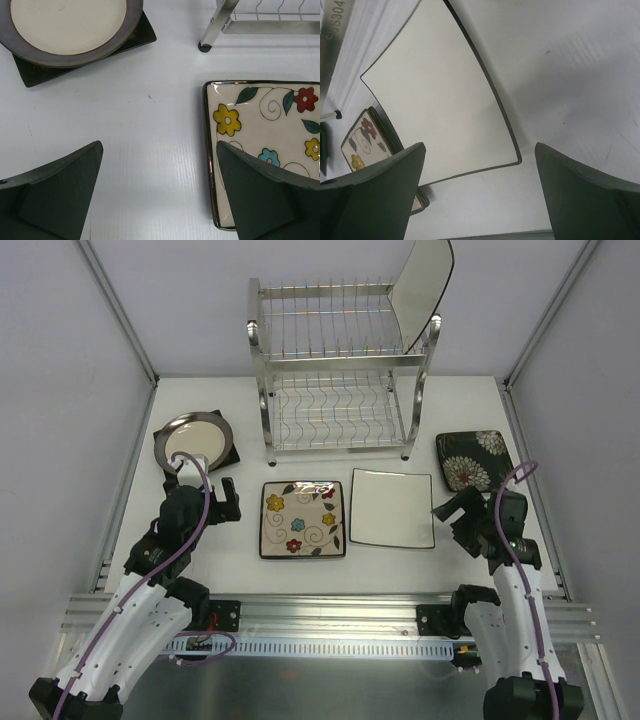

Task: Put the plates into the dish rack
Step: Grab a plate with the right arm

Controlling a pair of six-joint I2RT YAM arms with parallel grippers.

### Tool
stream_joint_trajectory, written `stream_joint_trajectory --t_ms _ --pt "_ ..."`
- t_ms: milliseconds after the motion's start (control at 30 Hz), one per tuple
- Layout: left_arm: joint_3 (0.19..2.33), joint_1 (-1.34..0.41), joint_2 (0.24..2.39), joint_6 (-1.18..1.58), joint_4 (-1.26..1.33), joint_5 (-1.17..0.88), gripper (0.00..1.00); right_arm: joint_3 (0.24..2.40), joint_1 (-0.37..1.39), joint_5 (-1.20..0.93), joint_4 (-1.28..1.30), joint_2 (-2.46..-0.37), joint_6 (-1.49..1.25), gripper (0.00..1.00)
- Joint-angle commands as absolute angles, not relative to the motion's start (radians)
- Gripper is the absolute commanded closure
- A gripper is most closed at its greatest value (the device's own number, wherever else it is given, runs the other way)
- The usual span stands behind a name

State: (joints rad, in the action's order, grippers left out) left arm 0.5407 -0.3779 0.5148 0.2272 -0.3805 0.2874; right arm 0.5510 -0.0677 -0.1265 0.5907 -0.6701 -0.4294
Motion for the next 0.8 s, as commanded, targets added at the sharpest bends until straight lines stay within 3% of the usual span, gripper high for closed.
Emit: stream_joint_trajectory --t_ms 0,300,767 --pt "0.552 -0.376 0.515 0.239 -0.348 0.265 0.01 0.456 -0.138 -0.311 0.537 -0.629 -0.503 0.05" --pt "0.552 -0.394 0.531 0.238 -0.35 0.264 0.01 0.238 -0.212 -0.429 0.327 -0.58 -0.58 0.12" --pt "0.555 -0.414 0.56 0.238 -0.344 0.233 0.01 0.084 -0.215 -0.485 0.164 -0.541 -0.546 0.24"
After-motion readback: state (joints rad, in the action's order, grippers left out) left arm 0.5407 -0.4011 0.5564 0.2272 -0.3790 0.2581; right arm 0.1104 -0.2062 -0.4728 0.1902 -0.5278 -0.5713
